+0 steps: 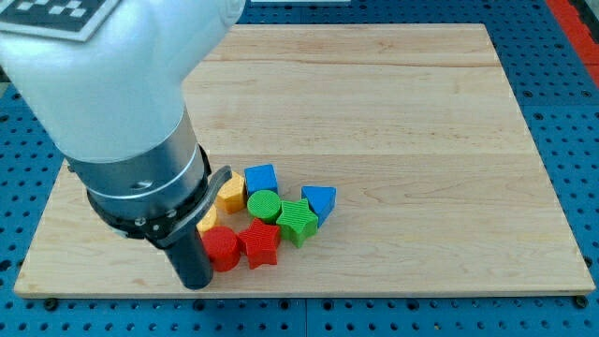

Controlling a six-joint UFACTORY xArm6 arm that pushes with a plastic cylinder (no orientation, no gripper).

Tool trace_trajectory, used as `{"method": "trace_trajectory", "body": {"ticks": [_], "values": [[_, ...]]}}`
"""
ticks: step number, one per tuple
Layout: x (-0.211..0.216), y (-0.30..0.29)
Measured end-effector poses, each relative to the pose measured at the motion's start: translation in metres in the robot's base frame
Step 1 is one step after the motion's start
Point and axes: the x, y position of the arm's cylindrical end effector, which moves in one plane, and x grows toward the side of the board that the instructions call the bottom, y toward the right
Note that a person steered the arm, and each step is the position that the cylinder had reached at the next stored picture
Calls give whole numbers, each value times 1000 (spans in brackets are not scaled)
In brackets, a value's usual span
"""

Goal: Push the yellow heart into the group of blocks

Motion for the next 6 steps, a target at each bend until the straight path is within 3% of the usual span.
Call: {"method": "trace_trajectory", "body": {"ticks": [3, 4, 5, 6], "values": [[-12, 9], [-12, -46], [-31, -65], [-62, -49]]}}
